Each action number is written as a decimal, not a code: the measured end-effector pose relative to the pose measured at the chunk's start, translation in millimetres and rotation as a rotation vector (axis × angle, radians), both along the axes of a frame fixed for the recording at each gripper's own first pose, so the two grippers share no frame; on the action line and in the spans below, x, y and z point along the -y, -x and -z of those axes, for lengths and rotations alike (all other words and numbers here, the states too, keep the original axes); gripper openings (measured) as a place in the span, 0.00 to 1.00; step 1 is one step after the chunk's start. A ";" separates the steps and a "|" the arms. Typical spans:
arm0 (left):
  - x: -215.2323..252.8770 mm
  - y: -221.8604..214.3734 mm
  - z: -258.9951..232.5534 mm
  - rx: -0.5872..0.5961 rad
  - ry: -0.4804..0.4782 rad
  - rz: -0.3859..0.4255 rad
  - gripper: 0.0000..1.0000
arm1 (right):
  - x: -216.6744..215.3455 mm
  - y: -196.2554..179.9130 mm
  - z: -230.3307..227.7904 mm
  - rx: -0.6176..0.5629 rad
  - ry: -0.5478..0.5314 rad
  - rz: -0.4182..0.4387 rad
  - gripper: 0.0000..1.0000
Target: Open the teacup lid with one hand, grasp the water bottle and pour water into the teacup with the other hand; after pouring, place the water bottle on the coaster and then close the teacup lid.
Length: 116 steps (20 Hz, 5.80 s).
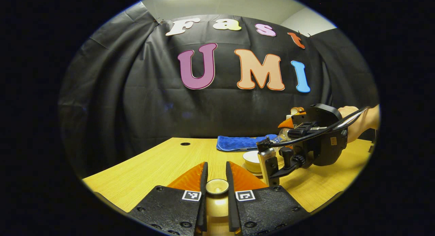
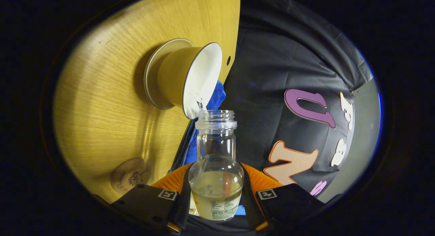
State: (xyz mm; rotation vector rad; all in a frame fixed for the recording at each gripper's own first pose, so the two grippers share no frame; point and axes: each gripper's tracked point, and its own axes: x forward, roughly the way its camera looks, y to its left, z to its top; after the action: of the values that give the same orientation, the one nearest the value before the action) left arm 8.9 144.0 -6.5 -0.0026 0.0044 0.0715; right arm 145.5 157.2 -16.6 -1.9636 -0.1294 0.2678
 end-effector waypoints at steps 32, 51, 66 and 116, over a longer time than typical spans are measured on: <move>0.4 0.0 -0.2 -0.002 0.002 0.001 0.22 | -39.3 2.5 -18.2 0.099 0.243 -0.161 0.70; 0.1 0.5 -0.7 -0.003 0.003 0.000 0.22 | -3.0 -4.7 -42.8 -0.355 -0.771 0.082 0.69; -1.8 -0.1 -0.1 -0.002 0.001 -0.013 0.22 | 84.2 -12.6 -27.0 -0.560 -1.785 0.236 0.72; 4.5 -11.1 -1.8 0.009 0.001 -0.020 0.22 | 105.3 49.9 -18.3 -0.452 -1.914 0.114 0.98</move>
State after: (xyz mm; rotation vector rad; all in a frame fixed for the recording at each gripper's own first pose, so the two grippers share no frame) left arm 20.0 139.5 -4.7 -0.0041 -0.0047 0.0913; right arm 95.6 51.9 1.7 0.0064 0.0452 0.3017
